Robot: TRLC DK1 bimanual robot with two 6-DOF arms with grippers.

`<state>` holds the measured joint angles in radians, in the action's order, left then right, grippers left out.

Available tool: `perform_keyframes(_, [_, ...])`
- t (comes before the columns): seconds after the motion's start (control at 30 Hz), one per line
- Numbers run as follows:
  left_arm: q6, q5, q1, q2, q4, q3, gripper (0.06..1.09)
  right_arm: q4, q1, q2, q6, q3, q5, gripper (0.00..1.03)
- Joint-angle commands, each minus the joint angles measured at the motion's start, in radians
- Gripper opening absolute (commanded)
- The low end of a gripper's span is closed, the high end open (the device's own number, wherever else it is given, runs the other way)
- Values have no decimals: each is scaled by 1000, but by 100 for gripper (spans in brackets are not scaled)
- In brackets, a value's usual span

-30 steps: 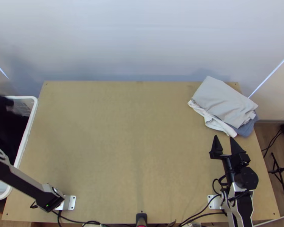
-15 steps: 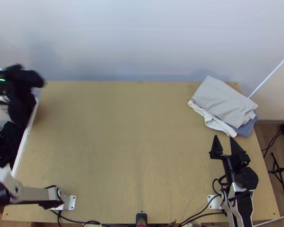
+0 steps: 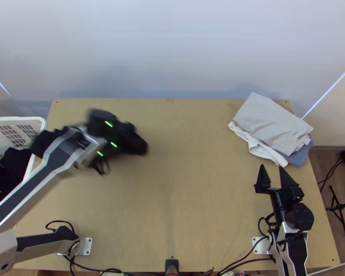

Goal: Fold the t-shirt

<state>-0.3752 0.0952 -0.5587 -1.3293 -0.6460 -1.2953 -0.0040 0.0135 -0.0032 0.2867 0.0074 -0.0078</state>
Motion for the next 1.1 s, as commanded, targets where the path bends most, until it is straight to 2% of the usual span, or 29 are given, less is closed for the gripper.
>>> perform_keyframes(0.0, [-48,46,-336,-88,63,85,9,1,0,0,0,0,0,99])
perform_keyframes(0.23, [-113,46,-488,-269,111,-13,9,1,0,0,0,0,0,99])
perform_keyframes(0.53, [-142,40,-553,-432,112,-289,10,1,0,0,0,0,0,99])
perform_keyframes(0.57, [-148,38,-553,-436,117,-315,17,-1,0,0,0,0,0,99])
perform_keyframes(0.67, [-128,38,-553,-429,118,-386,71,-1,0,0,-1,0,0,99])
perform_keyframes(0.7, [-106,38,-552,-423,118,-403,93,1,0,0,0,0,0,99])
perform_keyframes(0.73, [-85,38,-549,-413,118,-412,105,1,0,0,0,0,0,99])
perform_keyframes(0.83, [-39,40,-532,-363,118,-409,104,-1,0,0,0,0,0,99])
perform_keyframes(1.07, [-42,6,-354,-212,114,-398,104,1,0,0,-1,0,0,99])
